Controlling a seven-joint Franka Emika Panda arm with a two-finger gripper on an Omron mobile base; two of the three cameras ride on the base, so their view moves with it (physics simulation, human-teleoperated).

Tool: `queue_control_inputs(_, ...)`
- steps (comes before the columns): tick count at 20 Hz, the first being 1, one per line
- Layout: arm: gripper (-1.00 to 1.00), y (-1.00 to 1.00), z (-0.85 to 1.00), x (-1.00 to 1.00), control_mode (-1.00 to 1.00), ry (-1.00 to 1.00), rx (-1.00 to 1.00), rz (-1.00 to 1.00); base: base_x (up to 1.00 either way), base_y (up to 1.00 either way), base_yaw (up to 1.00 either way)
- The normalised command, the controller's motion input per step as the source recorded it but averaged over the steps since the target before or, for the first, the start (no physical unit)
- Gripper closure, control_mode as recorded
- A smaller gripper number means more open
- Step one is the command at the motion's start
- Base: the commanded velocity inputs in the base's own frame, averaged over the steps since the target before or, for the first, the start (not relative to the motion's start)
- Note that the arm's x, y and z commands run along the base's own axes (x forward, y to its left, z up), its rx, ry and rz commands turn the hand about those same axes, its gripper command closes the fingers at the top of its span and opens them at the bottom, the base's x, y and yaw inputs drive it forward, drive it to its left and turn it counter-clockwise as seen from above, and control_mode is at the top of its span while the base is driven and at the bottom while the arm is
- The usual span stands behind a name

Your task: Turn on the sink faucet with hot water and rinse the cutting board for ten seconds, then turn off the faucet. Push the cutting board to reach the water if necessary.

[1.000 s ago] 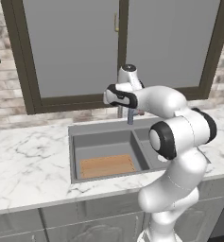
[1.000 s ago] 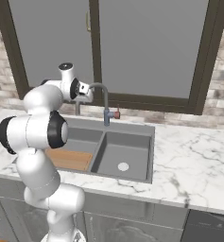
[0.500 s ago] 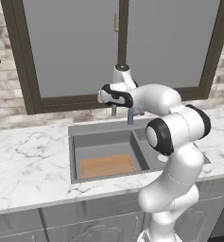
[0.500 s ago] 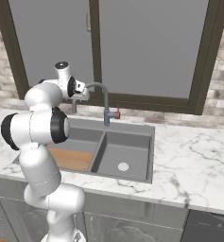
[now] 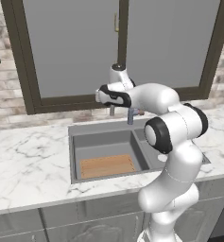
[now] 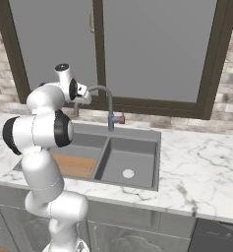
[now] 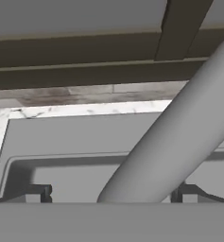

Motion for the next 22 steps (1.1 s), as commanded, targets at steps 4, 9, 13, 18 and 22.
queue_control_inputs(4, -1.0, 0.0, 0.07, -0.05, -1.0, -0.08, 0.0, -0.04, 0.0, 0.0, 0.0)
queue_control_inputs(9, -1.0, -0.03, 0.27, -0.17, -1.0, -0.08, 0.0, -0.01, 0.0, 0.0, 0.0)
queue_control_inputs(13, -1.0, -0.22, 0.3, -0.25, -1.0, -0.06, 0.0, 0.0, 0.0, 0.0, 0.0)
queue_control_inputs(18, -1.0, -0.31, 0.47, -0.26, -1.0, -0.07, 0.03, 0.0, 0.0, 0.0, 0.0)
queue_control_inputs(22, -1.0, -0.36, 0.38, -0.29, -1.0, -0.05, 0.03, 0.0, 0.0, 0.0, 0.0)
